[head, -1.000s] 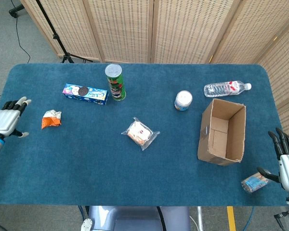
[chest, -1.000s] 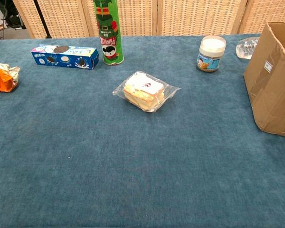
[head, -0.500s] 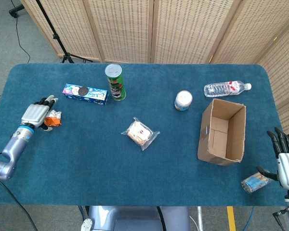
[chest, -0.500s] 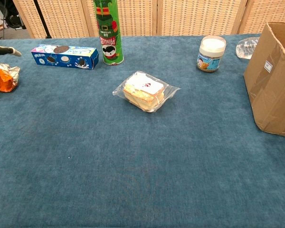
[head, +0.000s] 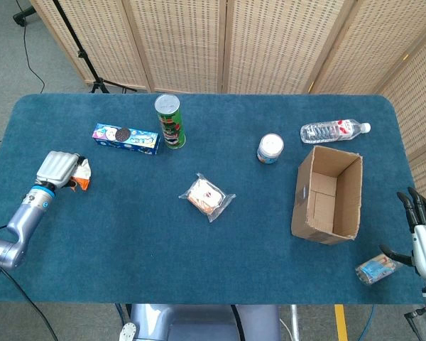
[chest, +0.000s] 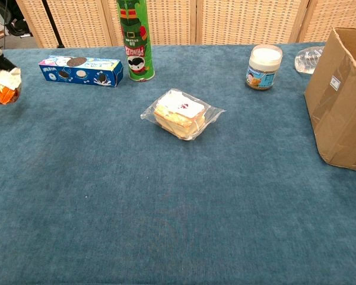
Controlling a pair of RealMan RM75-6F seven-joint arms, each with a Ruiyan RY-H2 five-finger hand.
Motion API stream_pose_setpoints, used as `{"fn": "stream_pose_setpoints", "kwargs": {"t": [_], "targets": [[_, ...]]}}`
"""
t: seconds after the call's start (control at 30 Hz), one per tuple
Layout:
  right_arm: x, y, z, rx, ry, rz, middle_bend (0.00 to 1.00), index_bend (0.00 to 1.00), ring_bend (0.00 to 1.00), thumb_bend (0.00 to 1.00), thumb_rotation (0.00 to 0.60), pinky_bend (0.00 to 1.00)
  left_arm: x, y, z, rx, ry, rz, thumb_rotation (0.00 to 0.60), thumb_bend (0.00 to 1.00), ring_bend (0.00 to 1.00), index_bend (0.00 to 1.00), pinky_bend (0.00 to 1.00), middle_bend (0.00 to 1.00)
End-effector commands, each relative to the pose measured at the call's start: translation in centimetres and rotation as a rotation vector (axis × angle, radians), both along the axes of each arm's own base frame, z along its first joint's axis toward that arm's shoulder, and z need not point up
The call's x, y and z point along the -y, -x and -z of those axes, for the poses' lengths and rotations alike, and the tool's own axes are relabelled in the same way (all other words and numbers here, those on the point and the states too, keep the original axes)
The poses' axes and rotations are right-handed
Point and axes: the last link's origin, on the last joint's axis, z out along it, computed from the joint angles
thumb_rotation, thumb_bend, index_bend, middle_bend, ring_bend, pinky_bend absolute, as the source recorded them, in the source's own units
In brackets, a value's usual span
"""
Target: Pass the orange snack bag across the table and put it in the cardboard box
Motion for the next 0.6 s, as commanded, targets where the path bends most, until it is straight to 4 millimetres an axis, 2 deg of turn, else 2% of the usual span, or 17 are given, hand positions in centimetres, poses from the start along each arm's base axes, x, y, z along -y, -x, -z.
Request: {"fn": "stream_pose_setpoints", "kwargs": {"t": [0.03, 0.17, 0.3, 0.4, 0.6], "targets": [[-0.1, -0.1, 0.0, 0.003, -0.001, -0.002, 0.0, 0.0, 0.0, 0.0, 0.6, 0.0, 3.6, -4.0, -1.1, 0.019, 0.021, 0.296, 0.6, 0.51, 0.5, 0.7, 0.6, 0.55], [-0.2, -0.1, -0.1, 0.011, -0.002, -0.006, 0.0, 0.0, 0.0, 0.0, 0.6, 0.0, 7.6, -8.4, -0.1, 0.018, 0.069, 0.621, 0.6, 0.45, 0.5, 0.7, 0.6, 0.55], [-0.3, -0.1, -0.4, 0.021, 0.005, -0.008, 0.0, 0.0, 0.0, 0.0, 0.6, 0.0, 10.9, -12.5, 2.3, 0.017, 0.135, 0.896, 0.6, 0.4, 0.5, 0.7, 0.6, 0.55], [-0.3, 0.0, -0.6, 0.028, 0.007, -0.007, 0.0, 0.0, 0.0, 0.0, 0.6, 0.0, 12.2, -15.7, 4.4, 0.01, 0.183, 1.049, 0.6, 0.36, 0.5, 0.7, 0.6, 0.55], [-0.3, 0.1, -0.9, 0.039, 0.013, -0.005, 0.0, 0.0, 0.0, 0.0, 0.6, 0.0, 13.2, -20.2, 8.7, -0.073, 0.232, 1.259, 0.6, 0.32, 0.5, 0.7, 0.6, 0.55]]}}
